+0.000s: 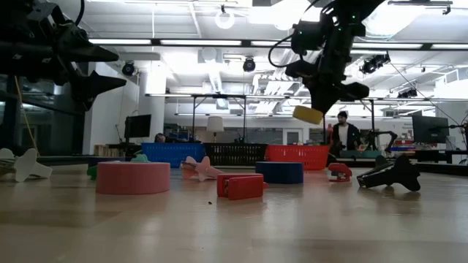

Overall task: Pick and place Stapler, Stapler remover, tape
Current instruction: Put the yellow tape into the red bin

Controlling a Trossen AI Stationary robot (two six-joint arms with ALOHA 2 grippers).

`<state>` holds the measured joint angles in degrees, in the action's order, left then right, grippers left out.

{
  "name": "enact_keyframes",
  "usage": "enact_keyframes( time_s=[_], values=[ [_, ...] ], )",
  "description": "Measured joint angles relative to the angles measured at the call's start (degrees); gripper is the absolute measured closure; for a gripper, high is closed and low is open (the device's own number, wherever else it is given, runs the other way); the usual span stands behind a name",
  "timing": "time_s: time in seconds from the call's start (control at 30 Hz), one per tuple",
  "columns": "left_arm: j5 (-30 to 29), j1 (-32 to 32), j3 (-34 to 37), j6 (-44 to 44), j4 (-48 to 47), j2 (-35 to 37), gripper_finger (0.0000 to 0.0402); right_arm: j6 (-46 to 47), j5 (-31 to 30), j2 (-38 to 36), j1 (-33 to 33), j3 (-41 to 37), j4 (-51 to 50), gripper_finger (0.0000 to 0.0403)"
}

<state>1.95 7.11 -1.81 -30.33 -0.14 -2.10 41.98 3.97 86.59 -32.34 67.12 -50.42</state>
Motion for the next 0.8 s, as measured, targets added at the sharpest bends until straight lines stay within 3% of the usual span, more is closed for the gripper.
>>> enact_keyframes(
  time_s=[0.3,0.8],
  values=[
    [0.0,0.0,0.0,0.0,0.0,0.0,0.0152,-4.8,-1.0,5.7,-4.5,7.8,-2.5,0.0375],
    [0.0,0.0,0.0,0.0,0.0,0.0,0.0152,-10.9,-2.3,19.4,-5.6,20.4,-5.7,0.0375]
  ],
)
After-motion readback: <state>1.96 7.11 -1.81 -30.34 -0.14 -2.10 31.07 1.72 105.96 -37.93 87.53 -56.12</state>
